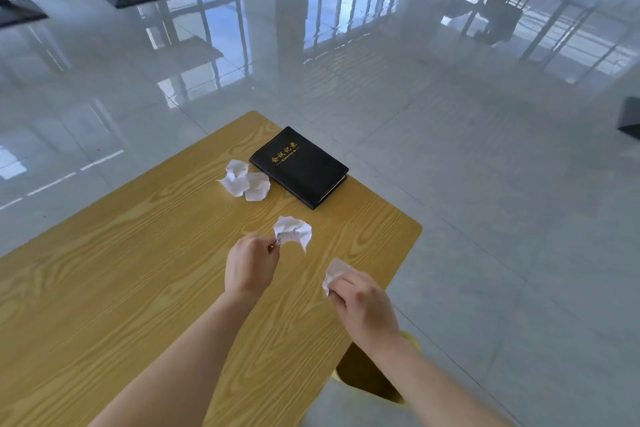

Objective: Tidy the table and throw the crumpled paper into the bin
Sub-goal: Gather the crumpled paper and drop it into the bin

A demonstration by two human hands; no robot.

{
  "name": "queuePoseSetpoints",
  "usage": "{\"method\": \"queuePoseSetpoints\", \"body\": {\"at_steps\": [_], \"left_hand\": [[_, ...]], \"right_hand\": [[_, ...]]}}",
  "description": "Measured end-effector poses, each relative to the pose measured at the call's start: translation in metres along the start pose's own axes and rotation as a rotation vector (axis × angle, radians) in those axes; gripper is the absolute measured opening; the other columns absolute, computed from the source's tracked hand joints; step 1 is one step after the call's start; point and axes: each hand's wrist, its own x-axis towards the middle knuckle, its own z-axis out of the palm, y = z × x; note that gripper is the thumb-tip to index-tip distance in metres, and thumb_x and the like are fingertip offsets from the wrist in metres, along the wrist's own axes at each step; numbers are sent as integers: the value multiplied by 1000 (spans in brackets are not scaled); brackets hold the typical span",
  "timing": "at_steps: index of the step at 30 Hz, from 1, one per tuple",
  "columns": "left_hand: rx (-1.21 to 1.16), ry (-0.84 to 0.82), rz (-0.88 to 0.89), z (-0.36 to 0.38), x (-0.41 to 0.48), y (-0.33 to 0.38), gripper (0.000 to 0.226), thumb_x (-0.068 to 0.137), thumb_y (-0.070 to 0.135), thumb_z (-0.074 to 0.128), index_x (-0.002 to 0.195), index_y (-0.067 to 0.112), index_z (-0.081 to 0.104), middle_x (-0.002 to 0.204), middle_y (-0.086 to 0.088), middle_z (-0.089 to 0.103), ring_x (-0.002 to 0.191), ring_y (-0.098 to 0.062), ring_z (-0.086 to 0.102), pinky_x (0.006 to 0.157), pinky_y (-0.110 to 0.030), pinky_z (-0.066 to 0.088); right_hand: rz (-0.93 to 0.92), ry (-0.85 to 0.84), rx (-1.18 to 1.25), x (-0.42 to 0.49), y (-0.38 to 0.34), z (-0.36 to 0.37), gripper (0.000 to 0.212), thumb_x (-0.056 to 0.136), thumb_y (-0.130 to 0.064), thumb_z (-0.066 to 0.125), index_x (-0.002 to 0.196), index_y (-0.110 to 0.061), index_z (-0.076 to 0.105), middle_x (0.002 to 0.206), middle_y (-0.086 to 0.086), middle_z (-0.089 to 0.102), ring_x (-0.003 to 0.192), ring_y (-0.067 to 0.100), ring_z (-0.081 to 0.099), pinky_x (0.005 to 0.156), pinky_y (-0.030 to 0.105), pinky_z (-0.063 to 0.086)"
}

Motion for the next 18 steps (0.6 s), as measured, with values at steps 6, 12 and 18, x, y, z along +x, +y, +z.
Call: {"method": "queuePoseSetpoints", "body": {"at_steps": [6,12,18], "left_hand": [[-55,61,-27,16,-45,57,48,85,13,65,49,18,34,52,4,38,52,-18,35,48,-32,26],[-52,99,-57,53,-109,116,54,82,6,65,48,24,26,49,8,29,49,-14,26,46,-29,20],[-56,147,-139,93,-175,164,50,82,5,65,48,22,32,50,7,31,50,-12,27,46,-29,22]], "right_hand": [[21,82,47,-30,45,-34,5,87,-13,70,89,-16,74,89,-3,72,86,20,62,68,23,46],[-53,65,56,-69,106,-61,7,90,-18,67,93,-18,73,93,-2,71,83,18,60,67,20,45],[-98,47,87,-109,158,-79,6,90,-19,68,91,-18,73,88,0,70,80,21,60,65,27,49]]}}
